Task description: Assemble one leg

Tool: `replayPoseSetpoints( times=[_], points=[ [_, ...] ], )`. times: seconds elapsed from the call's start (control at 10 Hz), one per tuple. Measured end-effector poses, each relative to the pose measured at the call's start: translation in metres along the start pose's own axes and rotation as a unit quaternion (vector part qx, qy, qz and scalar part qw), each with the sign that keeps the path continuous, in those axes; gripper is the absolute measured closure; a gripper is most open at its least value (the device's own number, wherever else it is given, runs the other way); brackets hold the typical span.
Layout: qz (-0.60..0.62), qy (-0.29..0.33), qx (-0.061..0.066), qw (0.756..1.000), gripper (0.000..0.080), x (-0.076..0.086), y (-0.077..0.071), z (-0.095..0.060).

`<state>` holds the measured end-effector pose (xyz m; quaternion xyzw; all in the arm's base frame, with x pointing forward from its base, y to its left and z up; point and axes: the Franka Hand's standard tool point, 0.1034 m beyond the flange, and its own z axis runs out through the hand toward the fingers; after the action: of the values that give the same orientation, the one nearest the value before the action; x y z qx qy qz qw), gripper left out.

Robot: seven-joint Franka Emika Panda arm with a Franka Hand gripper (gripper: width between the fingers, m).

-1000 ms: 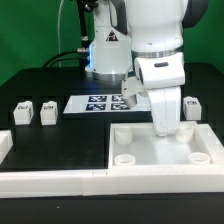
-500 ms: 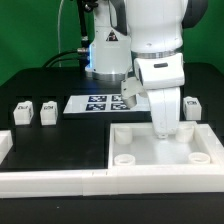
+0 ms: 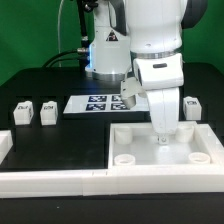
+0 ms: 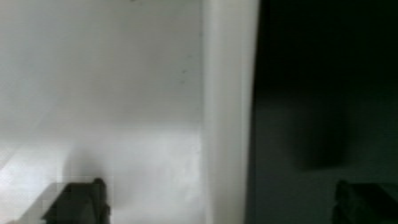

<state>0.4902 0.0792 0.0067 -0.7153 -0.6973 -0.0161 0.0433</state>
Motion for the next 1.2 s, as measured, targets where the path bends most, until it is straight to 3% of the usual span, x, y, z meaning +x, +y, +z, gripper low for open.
replayPoseSetpoints(
  times=[0.5, 0.7, 1.0, 1.2],
  points=[
    [0.001, 0.0, -0.001, 1.0, 0.015, -0.001, 0.0, -0.001],
    [0.053, -0.008, -0.01, 0.998, 0.015, 0.003, 0.001, -0.027],
    [0.168, -0.014, -0.015, 0.985, 0.015, 0.021, -0.016, -0.053],
    [0.285, -0.01, -0.015, 0.958, 0.015, 0.047, -0.026, -0.054]
  ],
)
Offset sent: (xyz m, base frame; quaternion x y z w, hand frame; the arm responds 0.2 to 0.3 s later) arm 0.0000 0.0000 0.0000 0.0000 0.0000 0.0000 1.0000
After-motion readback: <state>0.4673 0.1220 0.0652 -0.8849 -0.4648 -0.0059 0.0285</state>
